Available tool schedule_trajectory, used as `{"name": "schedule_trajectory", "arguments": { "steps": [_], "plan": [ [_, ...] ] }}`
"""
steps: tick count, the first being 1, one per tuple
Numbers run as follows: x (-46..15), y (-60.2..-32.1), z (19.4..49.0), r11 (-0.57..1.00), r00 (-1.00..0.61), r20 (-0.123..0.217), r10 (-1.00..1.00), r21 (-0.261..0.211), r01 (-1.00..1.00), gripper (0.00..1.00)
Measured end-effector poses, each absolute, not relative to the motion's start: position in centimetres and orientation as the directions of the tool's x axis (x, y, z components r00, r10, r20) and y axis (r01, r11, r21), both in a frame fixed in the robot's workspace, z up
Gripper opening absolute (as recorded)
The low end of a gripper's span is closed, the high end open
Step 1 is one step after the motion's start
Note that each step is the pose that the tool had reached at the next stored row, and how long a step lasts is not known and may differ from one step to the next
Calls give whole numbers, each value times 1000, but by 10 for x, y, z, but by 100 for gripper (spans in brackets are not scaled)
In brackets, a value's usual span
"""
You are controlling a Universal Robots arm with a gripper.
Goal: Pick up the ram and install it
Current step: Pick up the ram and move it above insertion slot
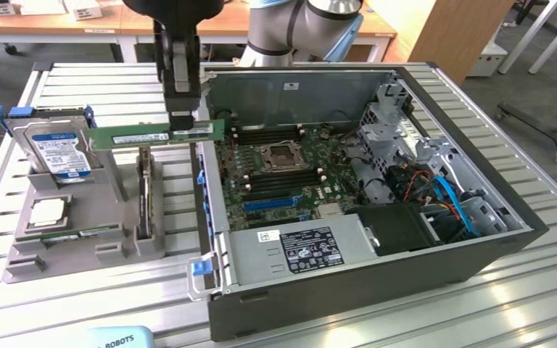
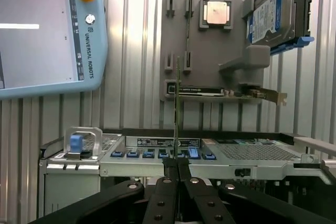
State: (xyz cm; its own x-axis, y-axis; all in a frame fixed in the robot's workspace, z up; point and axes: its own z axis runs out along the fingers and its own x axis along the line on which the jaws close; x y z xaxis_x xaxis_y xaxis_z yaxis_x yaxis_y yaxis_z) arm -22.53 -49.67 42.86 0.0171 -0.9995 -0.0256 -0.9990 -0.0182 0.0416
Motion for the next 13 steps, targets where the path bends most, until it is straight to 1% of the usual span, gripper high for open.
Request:
{"name": "schedule_trajectory", "arguments": {
  "steps": [13],
  "plan": [
    [-190, -497, 429, -19, 18, -26, -1000, 42, -999, 12]
  ]
}}
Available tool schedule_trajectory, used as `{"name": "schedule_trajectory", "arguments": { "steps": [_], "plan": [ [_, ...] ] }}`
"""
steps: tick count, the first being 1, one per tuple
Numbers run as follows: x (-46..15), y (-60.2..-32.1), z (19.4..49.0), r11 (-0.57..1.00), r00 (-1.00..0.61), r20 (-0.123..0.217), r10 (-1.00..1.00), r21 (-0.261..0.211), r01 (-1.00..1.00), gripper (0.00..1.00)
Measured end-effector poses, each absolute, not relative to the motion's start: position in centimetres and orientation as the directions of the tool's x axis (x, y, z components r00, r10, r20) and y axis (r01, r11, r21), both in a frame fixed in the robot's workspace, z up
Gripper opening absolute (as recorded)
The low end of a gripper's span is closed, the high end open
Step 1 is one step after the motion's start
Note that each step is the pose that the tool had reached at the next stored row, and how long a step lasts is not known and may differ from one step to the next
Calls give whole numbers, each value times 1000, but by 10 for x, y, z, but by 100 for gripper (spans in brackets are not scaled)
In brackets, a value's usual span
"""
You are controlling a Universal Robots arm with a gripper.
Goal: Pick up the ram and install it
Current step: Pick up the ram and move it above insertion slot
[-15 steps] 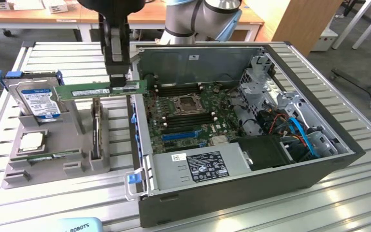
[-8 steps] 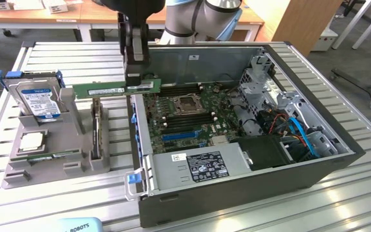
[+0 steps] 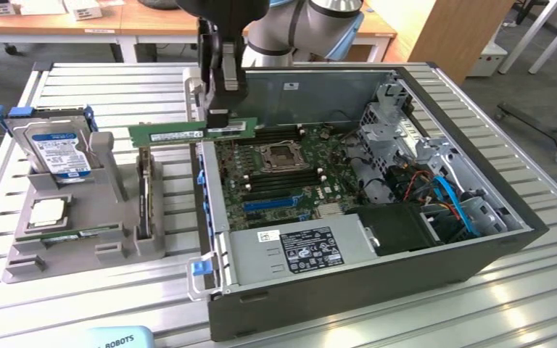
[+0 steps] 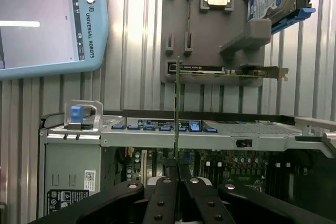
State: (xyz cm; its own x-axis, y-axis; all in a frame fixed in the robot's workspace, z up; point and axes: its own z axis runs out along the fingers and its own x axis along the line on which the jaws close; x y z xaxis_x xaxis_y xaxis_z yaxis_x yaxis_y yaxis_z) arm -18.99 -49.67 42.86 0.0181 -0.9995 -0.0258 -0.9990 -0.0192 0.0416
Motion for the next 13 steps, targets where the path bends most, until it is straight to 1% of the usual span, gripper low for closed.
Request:
{"name": "schedule_trajectory", "arguments": {
  "steps": [13],
  "plan": [
    [-171, -497, 429, -19, 18, -26, -1000, 42, -999, 12]
  ]
}}
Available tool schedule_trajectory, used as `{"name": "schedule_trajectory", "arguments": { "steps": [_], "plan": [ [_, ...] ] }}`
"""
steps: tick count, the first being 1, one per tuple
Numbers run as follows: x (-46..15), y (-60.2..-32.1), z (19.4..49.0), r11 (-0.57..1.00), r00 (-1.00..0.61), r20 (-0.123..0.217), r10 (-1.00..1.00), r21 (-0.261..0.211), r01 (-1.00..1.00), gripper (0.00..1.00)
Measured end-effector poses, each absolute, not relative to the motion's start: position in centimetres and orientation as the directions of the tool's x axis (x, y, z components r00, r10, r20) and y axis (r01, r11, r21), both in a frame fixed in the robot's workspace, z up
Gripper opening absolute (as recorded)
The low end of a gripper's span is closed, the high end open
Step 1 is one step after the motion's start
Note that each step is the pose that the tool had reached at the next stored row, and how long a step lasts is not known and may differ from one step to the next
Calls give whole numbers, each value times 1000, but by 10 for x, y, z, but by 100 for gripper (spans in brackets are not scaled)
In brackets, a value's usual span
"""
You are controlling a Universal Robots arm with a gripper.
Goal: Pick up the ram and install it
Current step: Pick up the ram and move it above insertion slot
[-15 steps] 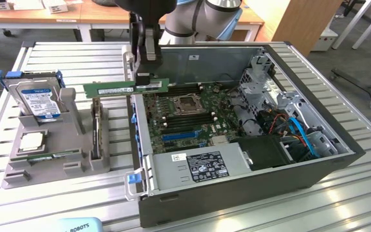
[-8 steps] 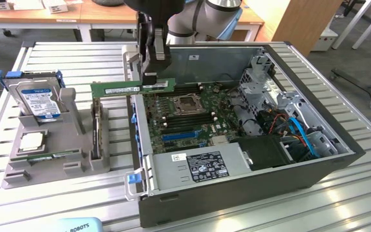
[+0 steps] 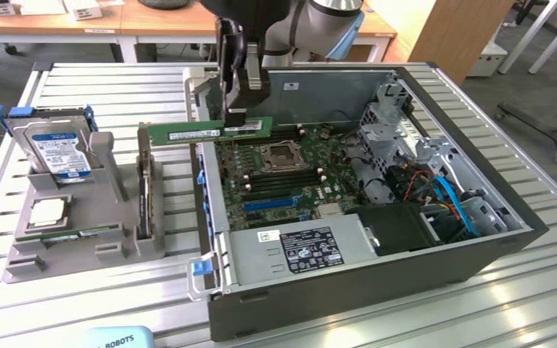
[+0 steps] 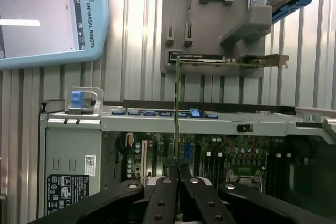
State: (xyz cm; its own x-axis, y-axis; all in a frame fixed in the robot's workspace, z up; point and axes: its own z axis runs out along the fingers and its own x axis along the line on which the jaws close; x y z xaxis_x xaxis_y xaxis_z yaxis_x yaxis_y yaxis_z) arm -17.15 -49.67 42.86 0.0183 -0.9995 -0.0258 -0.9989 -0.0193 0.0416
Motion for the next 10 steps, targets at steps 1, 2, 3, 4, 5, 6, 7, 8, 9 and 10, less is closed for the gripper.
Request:
{"name": "schedule_trajectory", "arguments": {
  "steps": [1, 2, 3, 4, 5, 6, 7, 8, 9, 10],
  "plan": [
    [-170, -497, 429, -19, 18, -26, -1000, 42, -999, 12],
    [-168, -497, 429, -19, 18, -26, -1000, 42, -999, 12],
    [-167, -497, 429, -19, 18, -26, -1000, 42, -999, 12],
    [-165, -497, 429, -19, 18, -26, -999, 42, -999, 12],
    [-164, -497, 429, -19, 18, -26, -999, 42, -999, 12],
    [-162, -497, 429, -19, 18, -26, -999, 42, -999, 12],
    [-161, -497, 429, -19, 18, -26, -999, 42, -999, 12],
    [-159, -497, 429, -20, 18, -26, -999, 42, -999, 12],
    [-158, -497, 429, -20, 18, -26, -999, 42, -999, 12],
    [-156, -497, 429, -20, 19, -26, -999, 42, -999, 12]
  ]
}}
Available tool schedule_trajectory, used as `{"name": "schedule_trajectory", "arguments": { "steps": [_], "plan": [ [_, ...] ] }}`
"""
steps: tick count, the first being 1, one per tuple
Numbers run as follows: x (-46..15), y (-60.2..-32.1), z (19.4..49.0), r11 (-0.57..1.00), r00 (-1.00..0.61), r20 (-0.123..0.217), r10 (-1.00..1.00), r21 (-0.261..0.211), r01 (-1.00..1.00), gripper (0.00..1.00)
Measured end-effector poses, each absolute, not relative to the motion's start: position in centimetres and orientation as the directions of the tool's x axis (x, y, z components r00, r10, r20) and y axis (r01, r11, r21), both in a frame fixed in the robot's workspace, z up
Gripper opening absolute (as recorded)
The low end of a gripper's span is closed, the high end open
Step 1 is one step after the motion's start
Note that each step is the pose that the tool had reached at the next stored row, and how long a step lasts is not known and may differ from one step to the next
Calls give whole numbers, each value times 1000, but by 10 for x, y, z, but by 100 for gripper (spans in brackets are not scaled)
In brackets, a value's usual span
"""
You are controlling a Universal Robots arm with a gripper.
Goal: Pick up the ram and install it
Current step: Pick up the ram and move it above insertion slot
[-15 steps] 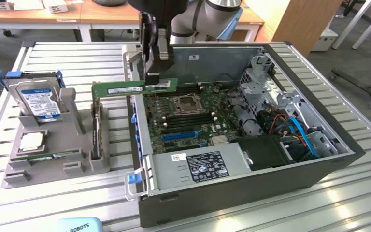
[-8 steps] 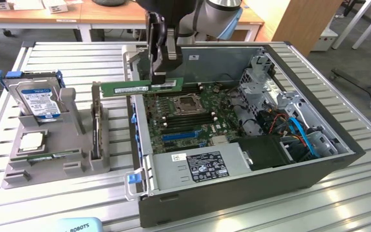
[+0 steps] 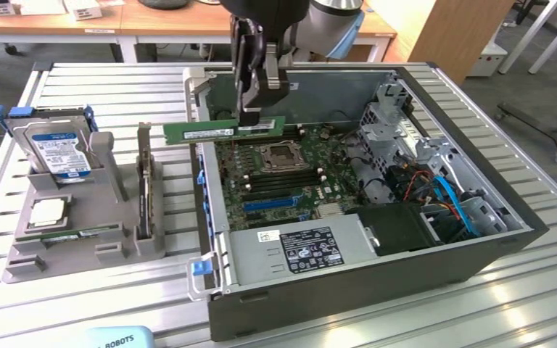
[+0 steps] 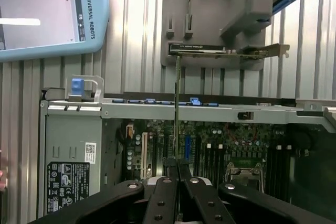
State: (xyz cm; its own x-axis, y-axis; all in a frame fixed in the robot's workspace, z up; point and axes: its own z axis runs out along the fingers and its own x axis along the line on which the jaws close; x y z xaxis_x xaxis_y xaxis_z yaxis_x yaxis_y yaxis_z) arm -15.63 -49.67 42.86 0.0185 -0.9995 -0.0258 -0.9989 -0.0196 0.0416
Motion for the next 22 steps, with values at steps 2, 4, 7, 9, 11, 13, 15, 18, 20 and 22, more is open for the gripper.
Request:
{"name": "schedule_trajectory", "arguments": {
  "steps": [2, 4, 7, 9, 11, 13, 15, 18, 20, 22],
  "plan": [
    [-154, -497, 429, -20, 19, -26, -999, 42, -999, 12],
    [-151, -497, 429, -20, 19, -26, -999, 42, -999, 12],
    [-146, -497, 429, -20, 19, -26, -999, 42, -999, 12],
    [-143, -497, 429, -20, 19, -26, -999, 42, -999, 12],
    [-139, -497, 429, -20, 19, -26, -999, 42, -999, 12],
    [-136, -497, 429, -20, 19, -26, -999, 42, -999, 12],
    [-133, -497, 429, -20, 19, -26, -999, 42, -999, 12],
    [-127, -497, 429, -20, 19, -26, -999, 42, -999, 12],
    [-124, -497, 429, -20, 19, -26, -999, 42, -999, 12],
    [-120, -497, 429, -21, 19, -26, -999, 42, -999, 12]
  ]
}}
